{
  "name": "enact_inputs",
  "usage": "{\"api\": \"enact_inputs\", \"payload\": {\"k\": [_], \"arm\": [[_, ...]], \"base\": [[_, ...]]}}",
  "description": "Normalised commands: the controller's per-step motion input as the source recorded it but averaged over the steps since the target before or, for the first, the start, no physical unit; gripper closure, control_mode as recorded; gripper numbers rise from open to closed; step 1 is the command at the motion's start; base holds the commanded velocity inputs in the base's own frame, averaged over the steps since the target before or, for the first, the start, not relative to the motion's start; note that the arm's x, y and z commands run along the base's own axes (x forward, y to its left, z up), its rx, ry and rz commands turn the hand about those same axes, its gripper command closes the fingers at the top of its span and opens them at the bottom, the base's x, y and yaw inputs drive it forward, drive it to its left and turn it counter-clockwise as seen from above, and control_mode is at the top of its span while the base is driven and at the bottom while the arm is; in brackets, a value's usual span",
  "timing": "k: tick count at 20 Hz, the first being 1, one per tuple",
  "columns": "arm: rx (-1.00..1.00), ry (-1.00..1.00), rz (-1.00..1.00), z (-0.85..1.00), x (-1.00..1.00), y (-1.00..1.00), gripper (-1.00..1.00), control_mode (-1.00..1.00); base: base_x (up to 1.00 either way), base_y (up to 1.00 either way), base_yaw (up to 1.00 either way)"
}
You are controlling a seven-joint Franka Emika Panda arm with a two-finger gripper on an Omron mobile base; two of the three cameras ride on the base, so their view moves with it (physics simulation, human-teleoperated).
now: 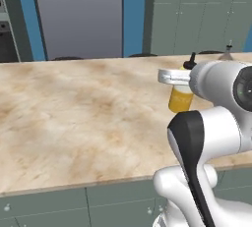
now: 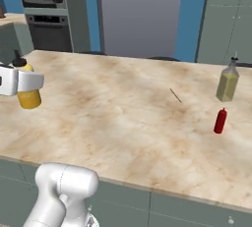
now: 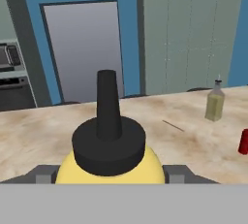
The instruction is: Move the ketchup and mustard from the cabinet to the dining counter.
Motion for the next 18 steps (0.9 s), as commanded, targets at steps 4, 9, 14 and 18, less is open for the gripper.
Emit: {"api": "enact_inputs", "payload": {"k": [4,9,14,18], "arm": [[0.00,0.00,0.00,0.00,0.00,0.00,1.00,1.00],[0.00,0.00,0.00,0.00,0.00,0.00,1.00,1.00],[0.00,0.00,0.00,0.00,0.00,0.00,1.00,1.00],[0.18,0.10,-0.09,0.00,0.35,-0.72,1.00,-1.00]], "base": [[0.06,-1.00,-0.04],[0.05,-1.00,-0.05],[0.13,-1.00,-0.05],[0.07,-0.25,-0.02]]}}
